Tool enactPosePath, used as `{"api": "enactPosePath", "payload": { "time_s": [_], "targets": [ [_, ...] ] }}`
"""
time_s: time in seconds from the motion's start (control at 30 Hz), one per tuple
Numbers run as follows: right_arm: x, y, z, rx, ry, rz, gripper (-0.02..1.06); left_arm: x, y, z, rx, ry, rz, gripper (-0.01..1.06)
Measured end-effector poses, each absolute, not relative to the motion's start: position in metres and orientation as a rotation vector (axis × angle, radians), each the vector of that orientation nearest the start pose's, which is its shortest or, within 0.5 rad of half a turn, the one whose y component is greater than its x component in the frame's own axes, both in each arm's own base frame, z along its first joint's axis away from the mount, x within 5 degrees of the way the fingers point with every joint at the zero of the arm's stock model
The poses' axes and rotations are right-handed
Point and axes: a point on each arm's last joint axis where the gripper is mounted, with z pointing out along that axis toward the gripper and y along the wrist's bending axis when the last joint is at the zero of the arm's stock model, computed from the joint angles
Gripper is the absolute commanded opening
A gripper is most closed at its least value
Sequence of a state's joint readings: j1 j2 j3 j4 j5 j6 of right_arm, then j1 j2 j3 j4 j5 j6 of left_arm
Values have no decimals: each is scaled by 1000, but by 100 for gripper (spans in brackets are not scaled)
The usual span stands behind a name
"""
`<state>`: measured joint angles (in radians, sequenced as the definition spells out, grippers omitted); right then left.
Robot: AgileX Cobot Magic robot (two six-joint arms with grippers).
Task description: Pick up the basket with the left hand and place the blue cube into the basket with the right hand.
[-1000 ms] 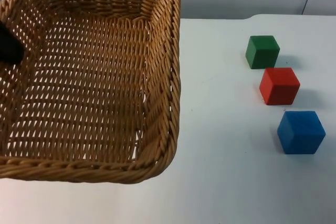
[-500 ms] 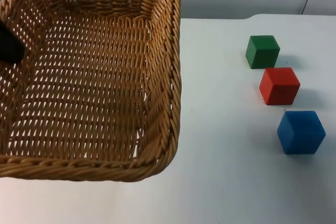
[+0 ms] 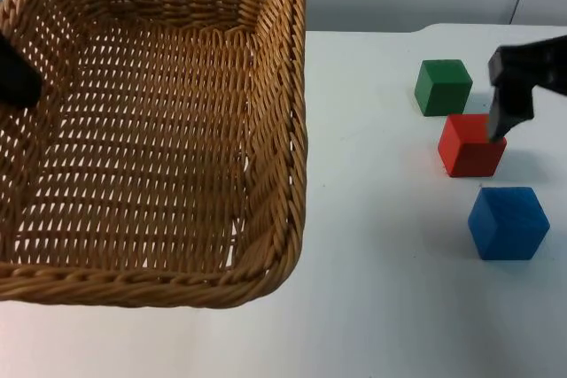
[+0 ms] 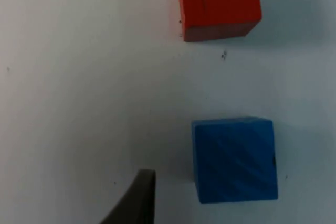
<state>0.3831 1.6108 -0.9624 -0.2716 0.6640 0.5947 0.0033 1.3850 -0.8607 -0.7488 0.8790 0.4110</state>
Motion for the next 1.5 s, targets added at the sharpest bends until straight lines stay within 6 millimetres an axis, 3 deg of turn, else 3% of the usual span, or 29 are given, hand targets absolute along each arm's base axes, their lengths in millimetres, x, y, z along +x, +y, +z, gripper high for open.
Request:
{"api": "enactPosePath", "payload": {
  "time_s": [0.1, 0.7, 0.87, 0.97, 1.03, 1.1, 1.2, 1.23, 1.33, 1.5],
  "targets": [
    [298, 103, 184, 31, 2768, -27, 98, 252, -47, 250, -4, 2677, -787, 0],
    [318, 107, 115, 39, 2841, 13, 97, 252, -47, 250, 2, 2680, -777, 0],
    [320, 109, 106, 55, 2846, 32, 86, 252, -47, 250, 2, 2680, -777, 0],
    [320, 109, 103, 61, 2851, 32, 74, 252, -47, 250, 2, 2680, -777, 0],
    [320, 109, 102, 67, 2853, 32, 59, 252, -47, 250, 2, 2680, -777, 0],
    [320, 108, 98, 84, 2862, 29, 54, 252, -47, 250, 2, 2680, -777, 0],
    [320, 109, 96, 87, 2867, 26, 32, 252, -46, 250, 3, 2681, -776, 0],
    [320, 108, 95, 85, 2870, 22, 32, 252, -46, 250, 3, 2681, -776, 0],
    [320, 108, 95, 70, 2869, 12, 2, 252, -46, 250, 5, 2681, -775, 0],
    [319, 106, 101, 43, 2870, -8, 0, 252, -46, 250, 5, 2681, -775, 0]
  ]
}}
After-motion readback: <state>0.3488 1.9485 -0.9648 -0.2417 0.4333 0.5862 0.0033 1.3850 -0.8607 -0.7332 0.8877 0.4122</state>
